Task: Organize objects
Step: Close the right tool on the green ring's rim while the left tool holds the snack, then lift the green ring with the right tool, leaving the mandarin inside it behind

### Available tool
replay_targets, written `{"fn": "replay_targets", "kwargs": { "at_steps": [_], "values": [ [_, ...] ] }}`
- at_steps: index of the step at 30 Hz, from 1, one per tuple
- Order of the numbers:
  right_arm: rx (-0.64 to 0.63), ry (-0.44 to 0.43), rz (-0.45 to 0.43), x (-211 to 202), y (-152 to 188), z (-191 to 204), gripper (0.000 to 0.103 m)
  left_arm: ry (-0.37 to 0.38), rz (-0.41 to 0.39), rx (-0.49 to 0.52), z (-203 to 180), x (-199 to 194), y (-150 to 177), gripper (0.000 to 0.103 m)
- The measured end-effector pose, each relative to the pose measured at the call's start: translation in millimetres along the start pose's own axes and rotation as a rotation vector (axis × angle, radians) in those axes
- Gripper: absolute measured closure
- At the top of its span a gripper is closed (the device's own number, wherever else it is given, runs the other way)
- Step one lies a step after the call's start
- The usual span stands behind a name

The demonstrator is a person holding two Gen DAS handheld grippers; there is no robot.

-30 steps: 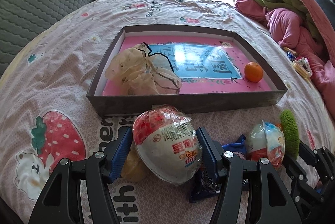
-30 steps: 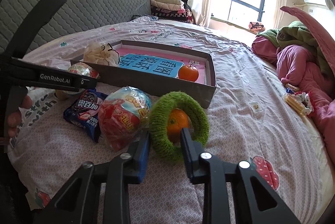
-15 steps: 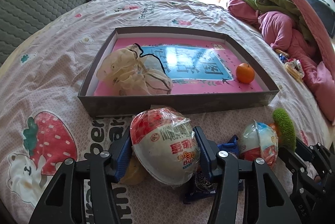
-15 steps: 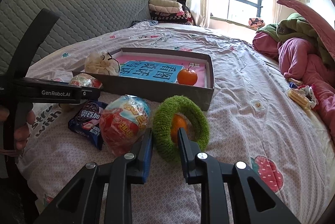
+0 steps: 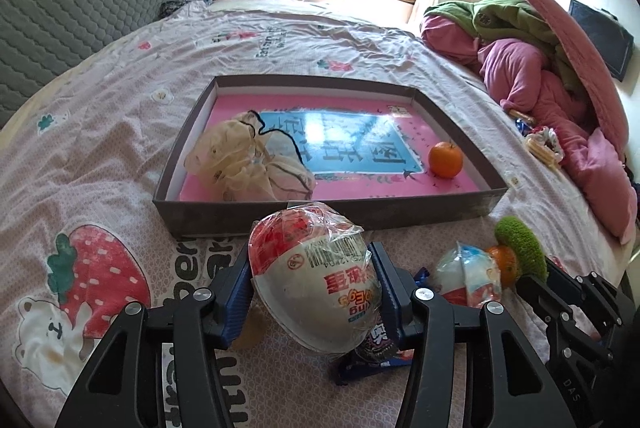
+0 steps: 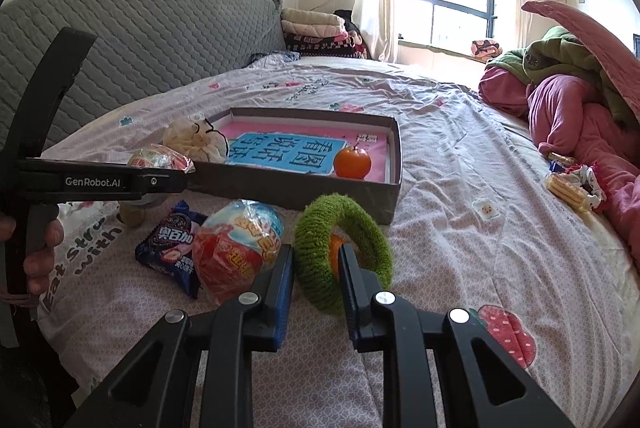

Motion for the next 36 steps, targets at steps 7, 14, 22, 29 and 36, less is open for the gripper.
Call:
{"fn": "replay_targets", "kwargs": {
  "at_steps": [7,14,22,29,36],
  "values": [
    [-0.001,-0.004,-0.019,-4,-2,0,0.081,0.000,-0.015,-0.002,2,-11,-1,0.047],
    [0.025,-0.022,-0.047,-10,-4,-4,0.086,-0.002,-0.020,-0.005,1,-19,1,0.047],
    [0.064,-0.064,-0.084,-17,-6,-10,0.089,-0.003,-0.028,-0.007,1,-26,1,0.047],
    [0.060,-0.080,-0.129,-24,-9,-7,0.089,-0.003,-0.031,-0.017,3,-28,0,0.047],
    [0.093,-0.092,-0.169,-29,-14,-15,0.089,0.006,-0.051,-0.015,3,-32,-1,0.047]
  ]
}}
Point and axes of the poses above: each gripper's, at about its wrist camera, not at the fingertips, and x roughly the way its jaws point, z to its left, y to its underside, the point moved 1 cm from there along x, roughly the way its jaws point, and after that the axes turned 13 degrees about -y, right-handed, at the moved point
